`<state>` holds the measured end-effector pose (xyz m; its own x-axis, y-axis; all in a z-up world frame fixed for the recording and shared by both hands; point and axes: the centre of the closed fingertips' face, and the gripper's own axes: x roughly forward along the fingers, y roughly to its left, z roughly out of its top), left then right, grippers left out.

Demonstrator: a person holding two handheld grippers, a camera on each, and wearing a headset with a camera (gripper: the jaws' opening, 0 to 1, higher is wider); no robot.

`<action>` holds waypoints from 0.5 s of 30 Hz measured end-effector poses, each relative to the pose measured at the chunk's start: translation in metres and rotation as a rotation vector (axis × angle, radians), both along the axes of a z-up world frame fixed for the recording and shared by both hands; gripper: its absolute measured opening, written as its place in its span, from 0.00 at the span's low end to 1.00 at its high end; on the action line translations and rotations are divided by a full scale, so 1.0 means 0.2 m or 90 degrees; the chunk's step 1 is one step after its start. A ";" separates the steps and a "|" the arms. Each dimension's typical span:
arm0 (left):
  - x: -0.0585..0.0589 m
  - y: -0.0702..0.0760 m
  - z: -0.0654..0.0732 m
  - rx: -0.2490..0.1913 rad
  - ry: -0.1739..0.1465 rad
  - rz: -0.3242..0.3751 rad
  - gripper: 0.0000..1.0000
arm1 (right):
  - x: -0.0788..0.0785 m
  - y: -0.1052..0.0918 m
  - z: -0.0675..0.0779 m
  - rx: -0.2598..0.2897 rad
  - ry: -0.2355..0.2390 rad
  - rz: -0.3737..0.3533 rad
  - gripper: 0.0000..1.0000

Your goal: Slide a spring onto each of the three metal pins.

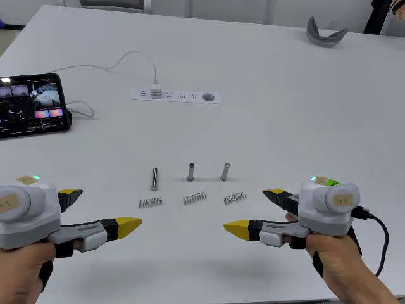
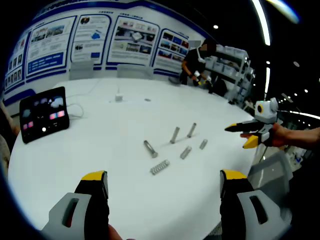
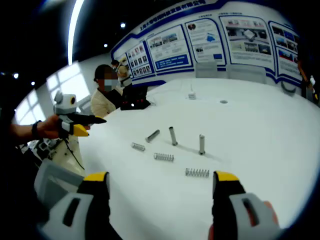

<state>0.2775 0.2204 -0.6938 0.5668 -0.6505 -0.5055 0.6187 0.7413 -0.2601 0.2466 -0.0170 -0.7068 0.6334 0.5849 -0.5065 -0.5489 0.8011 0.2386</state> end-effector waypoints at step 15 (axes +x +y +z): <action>0.00 0.02 -0.01 -0.003 0.005 0.001 0.94 | 0.00 0.02 0.00 0.006 0.002 -0.001 0.87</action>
<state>0.2773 0.2237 -0.6961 0.5639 -0.6516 -0.5074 0.6153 0.7413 -0.2683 0.2466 -0.0130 -0.7075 0.6332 0.5883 -0.5030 -0.5466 0.8000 0.2476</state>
